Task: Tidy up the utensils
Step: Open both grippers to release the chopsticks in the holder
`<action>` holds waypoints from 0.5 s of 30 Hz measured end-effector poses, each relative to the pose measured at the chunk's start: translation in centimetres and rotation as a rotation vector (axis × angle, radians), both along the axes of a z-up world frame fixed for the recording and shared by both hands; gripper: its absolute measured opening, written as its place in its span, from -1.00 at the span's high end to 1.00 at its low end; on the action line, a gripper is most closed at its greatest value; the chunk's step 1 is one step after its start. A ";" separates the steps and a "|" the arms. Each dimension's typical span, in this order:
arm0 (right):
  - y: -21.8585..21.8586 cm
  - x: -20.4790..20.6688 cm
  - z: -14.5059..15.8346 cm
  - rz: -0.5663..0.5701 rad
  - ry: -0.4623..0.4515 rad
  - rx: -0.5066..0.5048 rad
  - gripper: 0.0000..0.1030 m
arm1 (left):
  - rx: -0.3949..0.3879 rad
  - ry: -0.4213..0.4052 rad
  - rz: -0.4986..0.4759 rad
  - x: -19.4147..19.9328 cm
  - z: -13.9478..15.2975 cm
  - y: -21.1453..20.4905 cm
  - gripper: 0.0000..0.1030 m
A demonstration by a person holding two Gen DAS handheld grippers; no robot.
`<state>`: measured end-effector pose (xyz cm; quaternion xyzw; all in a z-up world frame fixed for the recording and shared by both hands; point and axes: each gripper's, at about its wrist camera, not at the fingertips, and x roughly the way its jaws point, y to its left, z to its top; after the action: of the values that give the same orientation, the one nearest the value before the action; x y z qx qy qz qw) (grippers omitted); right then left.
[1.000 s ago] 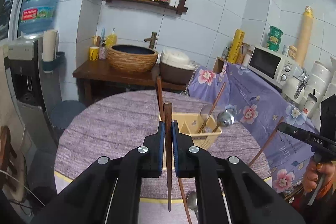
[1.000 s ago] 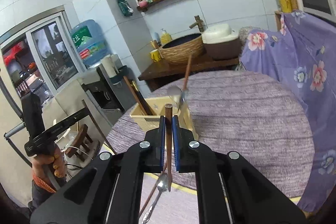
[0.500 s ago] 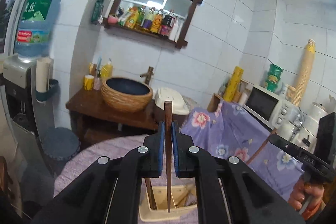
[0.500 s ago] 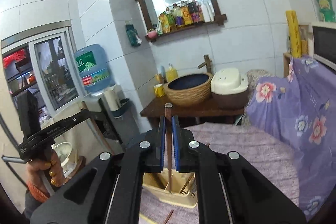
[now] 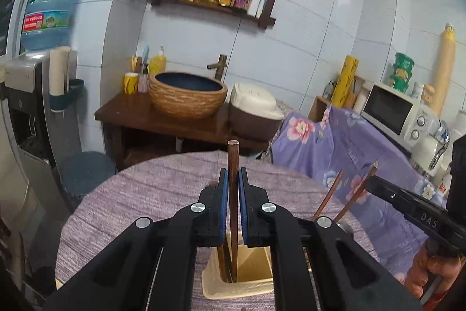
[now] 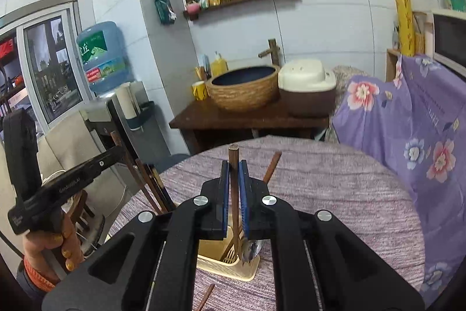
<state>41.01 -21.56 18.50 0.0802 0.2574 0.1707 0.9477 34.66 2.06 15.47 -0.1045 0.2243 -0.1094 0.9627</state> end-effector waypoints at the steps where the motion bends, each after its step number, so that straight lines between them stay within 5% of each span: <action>1: 0.2 0.2 -0.4 0.000 0.005 -0.001 0.85 | 0.003 0.007 -0.001 0.1 -0.4 0.0 0.84; 11: -0.1 0.3 -3.1 -0.011 0.035 0.016 0.95 | -0.026 0.068 0.001 0.5 -3.4 0.3 0.82; 15: -0.1 -1.5 -3.6 -0.011 0.007 -0.013 0.86 | -0.047 0.036 0.001 -1.5 -3.4 0.6 -0.04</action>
<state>39.47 -21.70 14.87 0.0761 0.2613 0.1636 0.9483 33.17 2.68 12.07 -0.1291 0.2392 -0.1122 0.9558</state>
